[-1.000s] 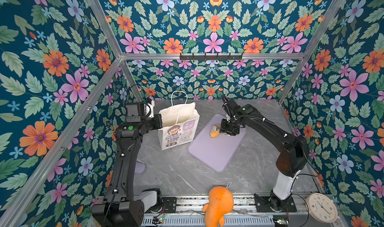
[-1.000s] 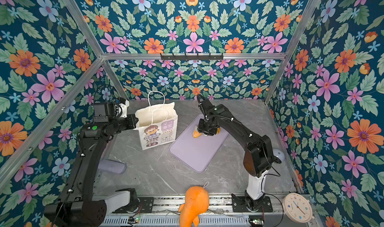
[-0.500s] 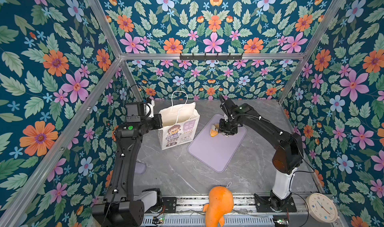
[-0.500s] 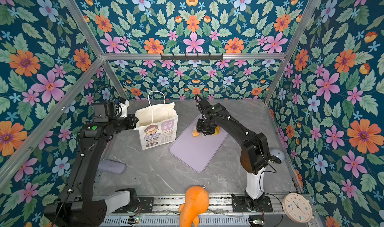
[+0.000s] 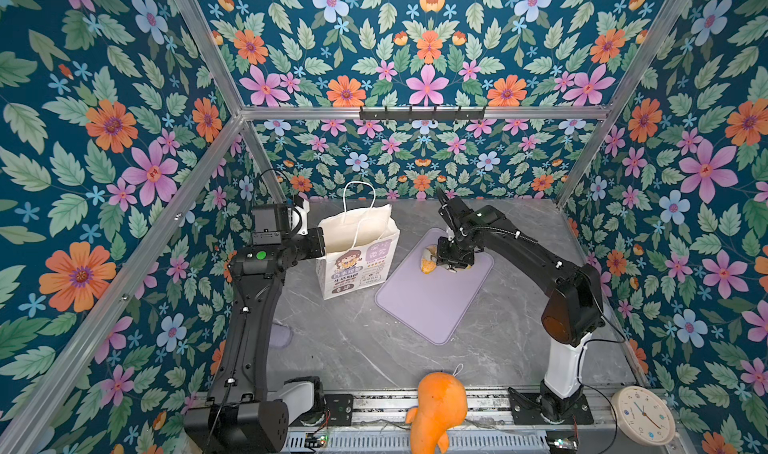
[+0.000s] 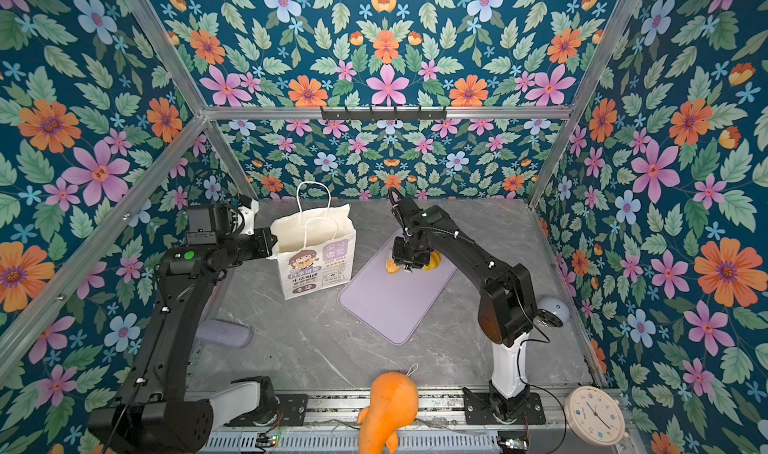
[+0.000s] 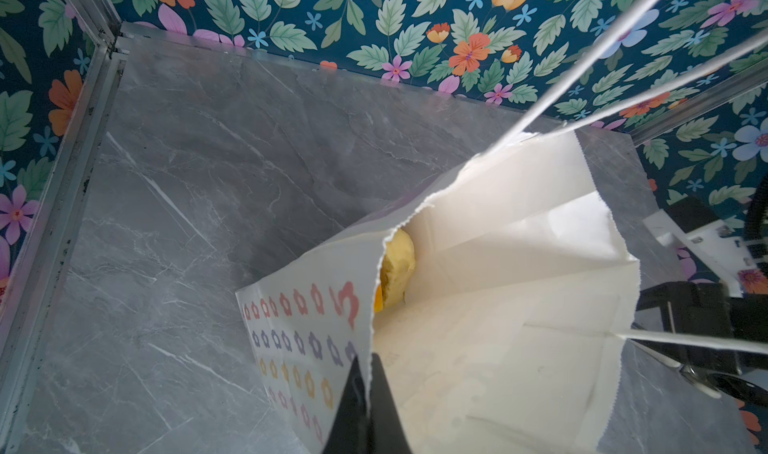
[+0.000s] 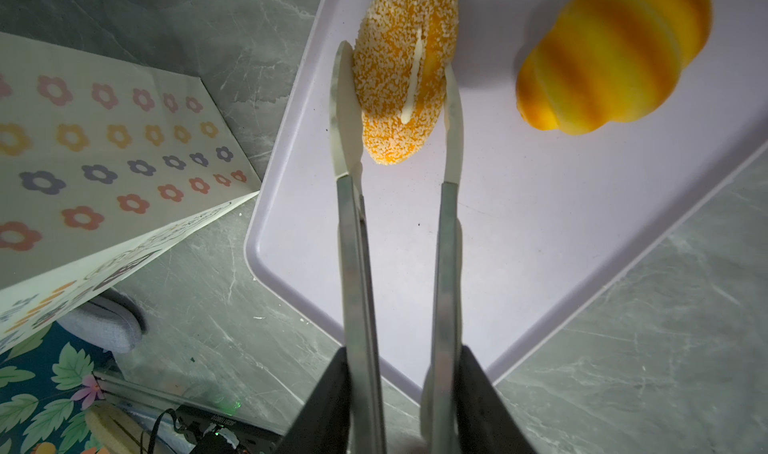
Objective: Place the fake bread into the paper bag
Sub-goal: 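Lower the open tongs around the sugar-coated bun with the right gripper, then close the tongs on the sugar-coated bun and lift it toward the bag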
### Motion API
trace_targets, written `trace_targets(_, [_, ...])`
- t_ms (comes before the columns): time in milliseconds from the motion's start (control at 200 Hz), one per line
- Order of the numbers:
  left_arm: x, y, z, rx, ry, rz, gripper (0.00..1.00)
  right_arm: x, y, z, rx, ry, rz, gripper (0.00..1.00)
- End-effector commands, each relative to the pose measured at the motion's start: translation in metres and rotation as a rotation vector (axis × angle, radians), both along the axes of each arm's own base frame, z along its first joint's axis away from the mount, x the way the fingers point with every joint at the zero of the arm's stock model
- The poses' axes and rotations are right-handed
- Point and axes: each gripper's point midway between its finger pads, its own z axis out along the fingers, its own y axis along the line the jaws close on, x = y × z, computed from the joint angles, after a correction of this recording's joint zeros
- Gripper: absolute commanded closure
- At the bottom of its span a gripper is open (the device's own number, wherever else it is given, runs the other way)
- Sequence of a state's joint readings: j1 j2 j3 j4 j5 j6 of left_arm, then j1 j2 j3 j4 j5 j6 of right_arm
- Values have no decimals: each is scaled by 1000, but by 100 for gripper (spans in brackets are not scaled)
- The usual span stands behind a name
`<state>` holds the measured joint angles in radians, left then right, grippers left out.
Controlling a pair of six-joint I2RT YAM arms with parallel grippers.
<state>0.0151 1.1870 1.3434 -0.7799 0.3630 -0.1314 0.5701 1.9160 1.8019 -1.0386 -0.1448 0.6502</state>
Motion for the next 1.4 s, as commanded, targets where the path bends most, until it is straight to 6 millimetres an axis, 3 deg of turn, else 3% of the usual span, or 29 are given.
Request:
trace_targets(0, [3, 0, 5, 1, -30, -3, 96, -2, -1, 10, -7, -17, 25, 66])
trace_targets(490, [3, -1, -3, -14, -11, 1, 96, -11, -15, 94, 18, -260, 159, 74])
trace_targets(715, [4, 0, -9, -9, 2, 11, 96, -26, -17, 147, 66, -344, 213, 75])
trace_targets(1035, [3, -6, -8, -30, -5, -24, 97, -47, 6, 240, 99, -538, 414, 75])
trace_targets(1395, [-2, -18, -3, -81, -4, -79, 99, -31, 47, 273, 190, -799, 670, 72])
